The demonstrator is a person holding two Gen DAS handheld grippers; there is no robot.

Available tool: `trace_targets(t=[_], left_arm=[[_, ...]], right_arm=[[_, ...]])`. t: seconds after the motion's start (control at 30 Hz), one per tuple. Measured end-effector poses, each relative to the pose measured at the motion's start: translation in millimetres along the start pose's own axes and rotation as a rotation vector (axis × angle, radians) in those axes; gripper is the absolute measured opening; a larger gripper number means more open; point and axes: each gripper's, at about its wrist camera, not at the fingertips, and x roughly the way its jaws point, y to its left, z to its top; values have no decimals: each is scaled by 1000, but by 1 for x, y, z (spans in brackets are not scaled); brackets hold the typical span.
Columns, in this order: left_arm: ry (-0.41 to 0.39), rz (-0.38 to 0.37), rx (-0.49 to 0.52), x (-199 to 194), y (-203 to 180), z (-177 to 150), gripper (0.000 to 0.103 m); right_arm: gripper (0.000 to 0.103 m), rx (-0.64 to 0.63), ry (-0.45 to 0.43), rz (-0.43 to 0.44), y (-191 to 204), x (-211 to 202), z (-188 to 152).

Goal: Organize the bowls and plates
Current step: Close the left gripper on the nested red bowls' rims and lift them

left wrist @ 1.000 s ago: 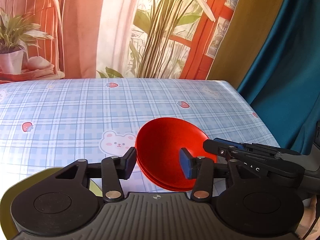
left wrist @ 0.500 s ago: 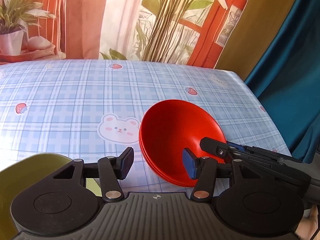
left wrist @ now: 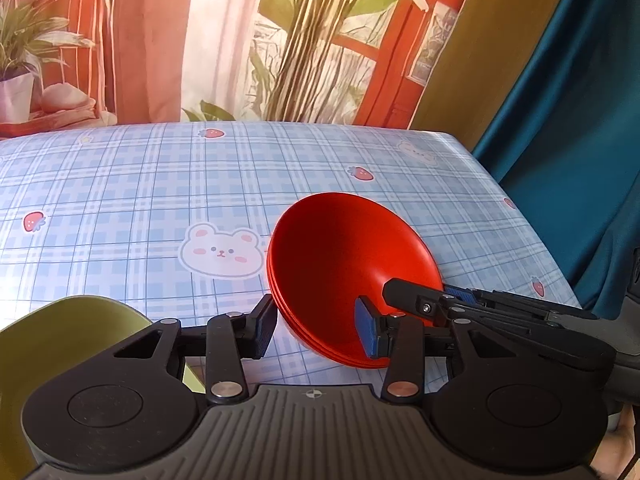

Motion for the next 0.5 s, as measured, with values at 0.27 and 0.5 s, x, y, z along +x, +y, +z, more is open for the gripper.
trace_targets(t=[0.27,0.5], left_arm=[[-25,-2,23,-23,-10,-5,45],[-54,4,35,-46,-14,-10,45]], right_arm=[[19,-6,-27,-2,5,-21,0],[19,-20,-50,7,15,-41,-2]])
